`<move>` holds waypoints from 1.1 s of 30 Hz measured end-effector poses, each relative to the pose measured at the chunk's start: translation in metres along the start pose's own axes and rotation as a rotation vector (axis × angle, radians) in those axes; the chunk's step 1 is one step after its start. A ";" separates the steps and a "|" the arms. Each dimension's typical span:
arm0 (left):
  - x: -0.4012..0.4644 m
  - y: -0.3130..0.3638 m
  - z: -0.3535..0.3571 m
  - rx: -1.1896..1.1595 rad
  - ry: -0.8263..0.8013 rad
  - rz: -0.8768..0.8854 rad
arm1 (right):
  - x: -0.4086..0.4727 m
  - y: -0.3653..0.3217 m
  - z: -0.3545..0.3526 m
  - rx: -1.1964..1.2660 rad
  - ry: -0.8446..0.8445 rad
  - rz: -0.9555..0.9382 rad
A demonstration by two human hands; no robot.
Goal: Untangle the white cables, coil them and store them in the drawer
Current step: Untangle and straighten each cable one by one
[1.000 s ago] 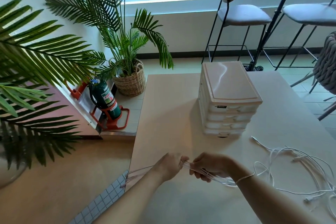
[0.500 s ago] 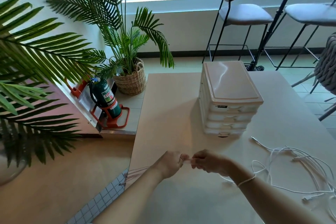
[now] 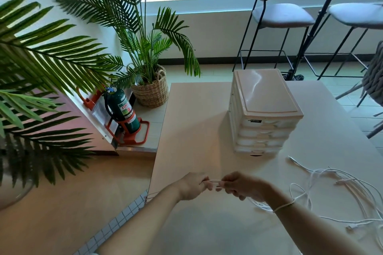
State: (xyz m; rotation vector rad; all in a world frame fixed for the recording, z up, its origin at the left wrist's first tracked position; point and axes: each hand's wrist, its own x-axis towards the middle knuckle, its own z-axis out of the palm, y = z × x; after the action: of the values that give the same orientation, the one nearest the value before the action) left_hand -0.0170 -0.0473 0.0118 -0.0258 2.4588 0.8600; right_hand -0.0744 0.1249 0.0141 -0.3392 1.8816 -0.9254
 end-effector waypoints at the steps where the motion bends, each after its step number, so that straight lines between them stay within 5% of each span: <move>1: 0.000 0.000 0.000 0.004 -0.002 -0.003 | -0.001 0.000 0.000 -0.020 -0.017 0.009; 10: -0.002 0.004 0.002 -0.029 -0.086 0.005 | 0.003 0.000 0.009 -0.018 0.166 0.007; 16: 0.003 -0.004 0.008 -0.057 0.018 -0.023 | -0.010 -0.010 0.008 -0.202 0.033 0.054; 23: -0.004 0.003 0.010 -0.147 -0.063 0.025 | 0.006 -0.002 0.012 -0.120 0.290 0.023; 33: 0.002 -0.003 0.002 -0.155 -0.030 -0.011 | -0.012 -0.008 0.008 -0.165 0.151 0.017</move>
State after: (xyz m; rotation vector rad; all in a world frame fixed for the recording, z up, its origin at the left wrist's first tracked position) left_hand -0.0169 -0.0481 0.0079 -0.0815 2.3568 1.0364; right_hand -0.0626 0.1225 0.0261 -0.3605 2.1026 -0.8051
